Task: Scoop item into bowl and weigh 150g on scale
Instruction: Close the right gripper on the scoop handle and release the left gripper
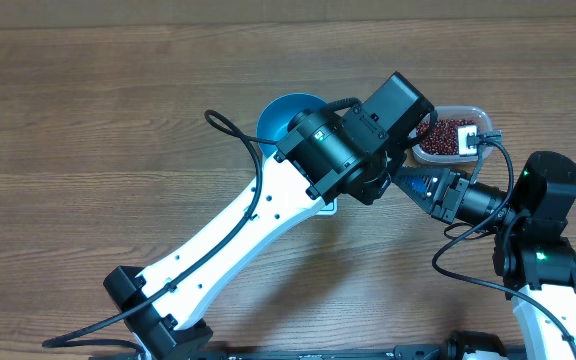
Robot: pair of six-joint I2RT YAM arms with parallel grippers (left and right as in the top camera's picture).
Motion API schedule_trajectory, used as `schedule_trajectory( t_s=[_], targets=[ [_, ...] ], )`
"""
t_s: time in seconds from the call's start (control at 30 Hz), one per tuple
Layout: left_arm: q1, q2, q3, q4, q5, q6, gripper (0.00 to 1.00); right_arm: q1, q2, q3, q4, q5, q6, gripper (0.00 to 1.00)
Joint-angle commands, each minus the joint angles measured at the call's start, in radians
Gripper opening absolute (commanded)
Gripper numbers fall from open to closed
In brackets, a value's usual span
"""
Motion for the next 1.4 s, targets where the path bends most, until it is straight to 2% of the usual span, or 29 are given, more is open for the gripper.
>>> schedule_trajectory(
  t_s=[0.0, 0.43, 0.73, 0.87, 0.9, 0.97, 1.17, 1.2, 1.37],
  targets=[
    [-0.013, 0.018, 0.015, 0.001, -0.007, 0.027, 0.04, 0.0, -0.011, 0.019, 0.01, -0.011, -0.004, 0.11],
    [-0.013, 0.018, 0.015, 0.001, -0.007, 0.027, 0.04, 0.0, -0.011, 0.019, 0.01, -0.011, -0.004, 0.04],
    [-0.013, 0.018, 0.015, 0.0, -0.007, 0.027, 0.04, 0.0, -0.011, 0.019, 0.01, -0.011, -0.004, 0.04],
    [-0.013, 0.018, 0.015, 0.0, -0.007, 0.027, 0.08, 0.0, -0.011, 0.019, 0.01, -0.011, -0.004, 0.04],
    [-0.013, 0.018, 0.015, 0.0, -0.007, 0.027, 0.12, 0.0, -0.011, 0.019, 0.01, -0.011, -0.004, 0.04],
    [-0.013, 0.018, 0.015, 0.0, -0.007, 0.027, 0.26, 0.0, -0.011, 0.019, 0.01, -0.011, -0.004, 0.04],
    [-0.013, 0.018, 0.015, 0.0, -0.008, 0.027, 0.95, 0.0, -0.011, 0.019, 0.01, -0.011, -0.004, 0.04],
    [-0.013, 0.018, 0.015, 0.0, -0.008, 0.027, 0.99, 0.0, -0.011, 0.019, 0.01, -0.011, -0.004, 0.04],
    [-0.013, 0.018, 0.015, 0.001, -0.007, 0.027, 1.0, 0.0, -0.011, 0.019, 0.01, -0.011, -0.004, 0.04]
  ],
)
